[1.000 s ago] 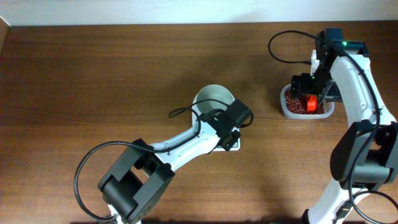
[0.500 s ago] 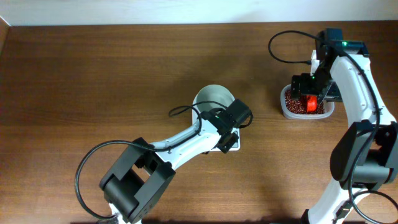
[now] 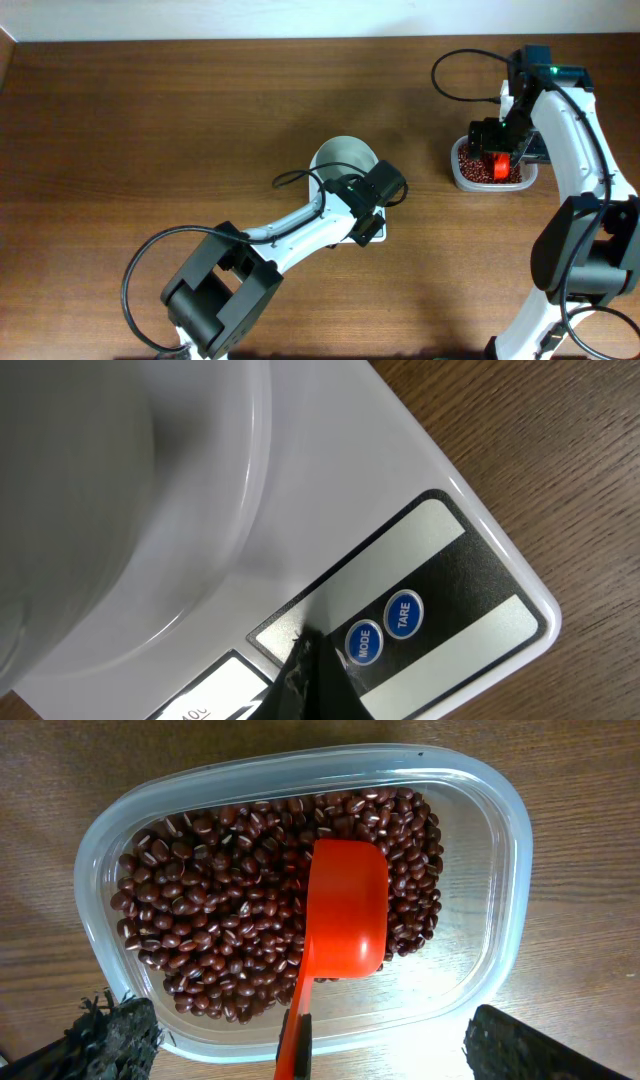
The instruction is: Scoop item into bowl and weigh 50g on scale
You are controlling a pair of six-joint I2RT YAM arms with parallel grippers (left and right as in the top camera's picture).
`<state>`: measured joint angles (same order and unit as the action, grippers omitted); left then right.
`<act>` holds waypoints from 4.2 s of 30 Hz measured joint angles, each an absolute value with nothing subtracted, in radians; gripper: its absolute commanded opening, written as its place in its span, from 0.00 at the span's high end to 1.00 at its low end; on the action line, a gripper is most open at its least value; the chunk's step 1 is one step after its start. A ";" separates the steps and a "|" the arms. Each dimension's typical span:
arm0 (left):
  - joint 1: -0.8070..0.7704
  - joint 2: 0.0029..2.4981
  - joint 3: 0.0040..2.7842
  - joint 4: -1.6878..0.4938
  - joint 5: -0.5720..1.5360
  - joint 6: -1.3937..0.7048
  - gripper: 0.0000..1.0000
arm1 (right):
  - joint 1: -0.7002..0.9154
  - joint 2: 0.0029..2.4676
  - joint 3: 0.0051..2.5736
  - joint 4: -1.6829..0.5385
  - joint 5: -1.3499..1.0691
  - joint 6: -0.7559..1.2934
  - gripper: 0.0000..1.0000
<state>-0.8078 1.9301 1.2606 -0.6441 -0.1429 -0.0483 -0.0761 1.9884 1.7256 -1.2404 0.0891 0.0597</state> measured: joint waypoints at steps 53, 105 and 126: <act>-0.804 1.990 1.381 -0.823 -0.133 -0.102 1.00 | -0.076 1.988 1.726 -1.240 0.089 0.060 0.01; -0.803 1.815 1.336 -0.734 -0.109 -0.033 1.00 | -0.076 1.988 1.726 -1.240 0.089 0.060 0.01; -0.823 1.972 1.329 -0.696 -0.169 0.009 1.00 | -0.076 1.988 1.726 -1.240 0.089 0.060 0.01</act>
